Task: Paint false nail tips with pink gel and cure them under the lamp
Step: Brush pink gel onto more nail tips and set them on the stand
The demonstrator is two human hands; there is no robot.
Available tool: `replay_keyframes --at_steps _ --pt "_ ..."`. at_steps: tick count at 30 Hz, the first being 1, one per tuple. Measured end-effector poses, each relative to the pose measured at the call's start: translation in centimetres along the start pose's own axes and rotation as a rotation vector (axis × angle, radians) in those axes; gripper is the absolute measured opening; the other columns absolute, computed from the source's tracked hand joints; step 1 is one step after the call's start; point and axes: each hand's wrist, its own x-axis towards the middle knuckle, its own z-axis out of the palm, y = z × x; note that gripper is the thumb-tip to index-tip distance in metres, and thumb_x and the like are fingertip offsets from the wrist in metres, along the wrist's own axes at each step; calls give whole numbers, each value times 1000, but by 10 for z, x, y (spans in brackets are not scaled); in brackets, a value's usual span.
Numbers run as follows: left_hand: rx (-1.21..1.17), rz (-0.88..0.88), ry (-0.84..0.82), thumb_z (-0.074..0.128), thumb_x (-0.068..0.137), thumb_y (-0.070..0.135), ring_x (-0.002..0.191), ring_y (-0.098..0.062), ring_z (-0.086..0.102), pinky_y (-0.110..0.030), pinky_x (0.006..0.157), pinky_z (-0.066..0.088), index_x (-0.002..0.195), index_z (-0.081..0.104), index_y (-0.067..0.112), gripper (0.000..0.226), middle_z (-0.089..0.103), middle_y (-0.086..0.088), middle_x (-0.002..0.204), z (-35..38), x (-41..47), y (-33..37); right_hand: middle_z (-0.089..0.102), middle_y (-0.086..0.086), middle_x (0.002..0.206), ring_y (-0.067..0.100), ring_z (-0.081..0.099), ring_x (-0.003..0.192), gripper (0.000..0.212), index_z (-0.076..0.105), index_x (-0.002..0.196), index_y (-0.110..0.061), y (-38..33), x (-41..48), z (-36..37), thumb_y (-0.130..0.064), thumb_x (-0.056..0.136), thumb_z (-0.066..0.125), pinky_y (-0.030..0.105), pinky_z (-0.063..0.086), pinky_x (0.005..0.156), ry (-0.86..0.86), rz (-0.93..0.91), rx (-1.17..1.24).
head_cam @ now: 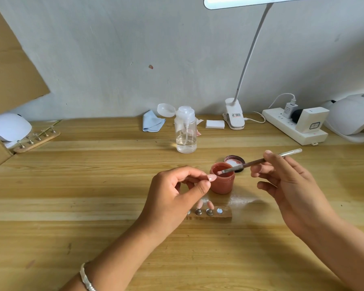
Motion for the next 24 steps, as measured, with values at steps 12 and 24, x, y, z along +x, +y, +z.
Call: replay_keyframes --at_steps 12,24 --pt "21 -5 15 77 84 9 54 -2 60 -12 50 45 88 78 18 10 73 4 79 0 -1 0 70 5 70 12 64 67 14 62 82 -19 -3 -1 0 -28 93 65 30 44 66 9 -18 -29" --pt "58 22 31 79 83 14 54 -2 60 -9 53 43 88 79 18 7 73 5 79 0 0 0 70 4 69 11 64 66 16 63 81 -21 -3 1 0 -28 94 64 30 44 65 13 -45 -51"
